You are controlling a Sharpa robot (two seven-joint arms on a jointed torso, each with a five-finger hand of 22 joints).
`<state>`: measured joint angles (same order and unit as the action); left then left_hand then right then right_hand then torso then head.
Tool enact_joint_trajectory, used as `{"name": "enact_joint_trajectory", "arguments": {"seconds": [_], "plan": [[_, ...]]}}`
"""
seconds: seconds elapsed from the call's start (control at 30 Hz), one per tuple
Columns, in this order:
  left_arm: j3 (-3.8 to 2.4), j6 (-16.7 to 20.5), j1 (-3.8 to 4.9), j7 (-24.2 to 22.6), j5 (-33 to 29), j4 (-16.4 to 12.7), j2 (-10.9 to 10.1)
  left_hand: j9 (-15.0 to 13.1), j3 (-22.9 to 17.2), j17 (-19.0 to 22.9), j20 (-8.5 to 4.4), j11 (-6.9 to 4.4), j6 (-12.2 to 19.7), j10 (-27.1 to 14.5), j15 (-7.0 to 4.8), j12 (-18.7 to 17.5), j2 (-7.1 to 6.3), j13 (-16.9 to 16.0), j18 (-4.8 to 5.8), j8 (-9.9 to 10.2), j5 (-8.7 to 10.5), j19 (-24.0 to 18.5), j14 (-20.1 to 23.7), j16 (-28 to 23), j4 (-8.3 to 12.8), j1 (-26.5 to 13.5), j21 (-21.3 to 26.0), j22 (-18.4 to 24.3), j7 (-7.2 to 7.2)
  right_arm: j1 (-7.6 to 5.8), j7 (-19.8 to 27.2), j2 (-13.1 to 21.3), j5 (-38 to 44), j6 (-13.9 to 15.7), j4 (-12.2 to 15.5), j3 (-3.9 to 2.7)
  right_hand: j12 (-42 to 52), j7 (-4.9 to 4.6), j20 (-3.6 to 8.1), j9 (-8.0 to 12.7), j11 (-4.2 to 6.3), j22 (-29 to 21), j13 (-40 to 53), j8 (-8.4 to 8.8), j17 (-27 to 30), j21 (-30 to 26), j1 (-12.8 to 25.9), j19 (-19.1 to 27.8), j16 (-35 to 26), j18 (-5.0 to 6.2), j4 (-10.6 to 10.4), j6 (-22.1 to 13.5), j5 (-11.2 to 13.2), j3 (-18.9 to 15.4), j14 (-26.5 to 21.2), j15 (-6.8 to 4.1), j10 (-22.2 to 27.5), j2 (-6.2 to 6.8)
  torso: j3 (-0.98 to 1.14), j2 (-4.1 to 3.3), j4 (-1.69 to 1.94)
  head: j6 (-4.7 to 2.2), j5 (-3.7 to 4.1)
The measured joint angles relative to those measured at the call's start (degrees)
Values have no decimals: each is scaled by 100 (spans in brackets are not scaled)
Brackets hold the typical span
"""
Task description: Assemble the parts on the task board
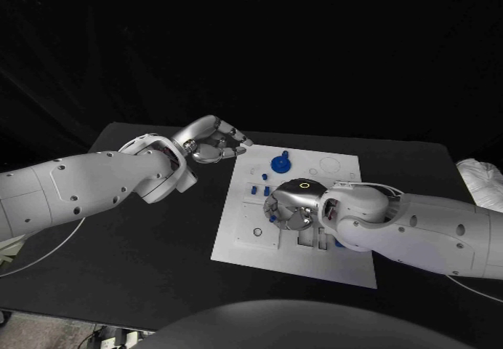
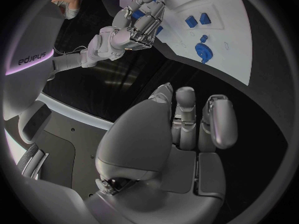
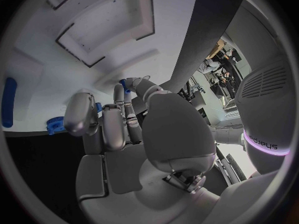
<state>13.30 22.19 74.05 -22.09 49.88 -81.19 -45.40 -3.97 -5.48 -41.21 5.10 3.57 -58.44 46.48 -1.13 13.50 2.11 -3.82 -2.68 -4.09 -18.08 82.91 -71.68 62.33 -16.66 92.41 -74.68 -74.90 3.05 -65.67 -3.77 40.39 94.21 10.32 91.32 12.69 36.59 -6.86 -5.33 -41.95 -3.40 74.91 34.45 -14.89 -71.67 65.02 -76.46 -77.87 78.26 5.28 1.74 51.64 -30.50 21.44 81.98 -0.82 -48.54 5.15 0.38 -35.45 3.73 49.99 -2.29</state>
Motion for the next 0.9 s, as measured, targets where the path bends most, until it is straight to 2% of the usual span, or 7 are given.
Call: {"name": "enact_joint_trajectory", "arguments": {"seconds": [0.13,0.33,0.5,0.53,0.67,0.8,0.9], "plan": [[0,-17,-3,13,0,8,8,0,0,0,0,0,0,0,0,0,0,0,0,0,0,0,0,0,0,0,0,0,0,1,-5,6,-2,-28,0,-2,-68,-39,-31,37,-12,0,-12,111,61,-97,0,32,-61,0,17,-117,242,17,-43,43,12,-1,0,2,-1,0,1],[0,-37,-8,33,1,14,13,0,0,0,0,0,0,0,0,0,0,0,0,0,0,0,0,0,0,0,0,0,0,12,-15,33,-3,-103,0,2,-246,24,-99,373,-161,-1,-13,604,247,-400,126,223,-201,-1,11,-723,1046,11,-188,144,518,125,1,4,-5,0,1],[0,-51,-14,46,1,18,18,0,-10,0,0,0,-21,0,0,0,0,0,0,0,0,0,0,0,-10,0,0,0,21,15,-18,73,-3,-117,20,3,-390,185,-198,677,-306,-1,-11,959,402,-688,173,379,-288,0,-56,-1209,1504,-156,-331,223,1102,173,2,5,-5,0,-2],[0,-54,-15,49,1,18,19,0,-16,0,0,0,-22,0,0,0,0,0,0,0,0,0,0,0,-16,0,0,0,21,16,-17,94,-3,-106,31,3,-399,226,-207,739,-329,0,-11,1000,428,-749,173,413,-289,53,-64,-1258,1562,-210,-364,238,1228,173,3,5,-4,0,-2],[0,-60,-16,56,1,19,19,0,-16,0,0,0,-22,0,0,0,0,0,0,0,0,0,0,0,-16,0,0,-2,21,17,-2,178,-3,-16,73,3,-399,404,-245,918,-388,4,-13,1077,538,-950,173,514,-358,89,-96,-1435,1713,-386,-462,255,1584,172,2,5,-4,0,-2],[0,-65,-18,64,1,18,12,0,-16,-1,0,0,-21,0,0,0,0,0,0,0,0,0,0,0,-16,0,0,-5,21,16,51,386,-5,230,214,0,-394,602,-245,1106,-408,4,-39,1084,557,-967,172,513,-357,89,-131,-1634,1720,-529,-482,275,1723,171,3,4,-4,0,18],[0,-68,-19,70,1,15,-1,0,-16,-1,0,0,-22,0,0,0,0,0,0,0,0,0,0,0,-16,0,-1,-4,21,-29,106,618,-16,458,389,-19,-333,688,-245,1207,-408,4,-53,1099,546,-967,120,513,-354,89,-157,-1719,1720,-589,-482,275,1723,119,3,3,-7,0,36]]}}
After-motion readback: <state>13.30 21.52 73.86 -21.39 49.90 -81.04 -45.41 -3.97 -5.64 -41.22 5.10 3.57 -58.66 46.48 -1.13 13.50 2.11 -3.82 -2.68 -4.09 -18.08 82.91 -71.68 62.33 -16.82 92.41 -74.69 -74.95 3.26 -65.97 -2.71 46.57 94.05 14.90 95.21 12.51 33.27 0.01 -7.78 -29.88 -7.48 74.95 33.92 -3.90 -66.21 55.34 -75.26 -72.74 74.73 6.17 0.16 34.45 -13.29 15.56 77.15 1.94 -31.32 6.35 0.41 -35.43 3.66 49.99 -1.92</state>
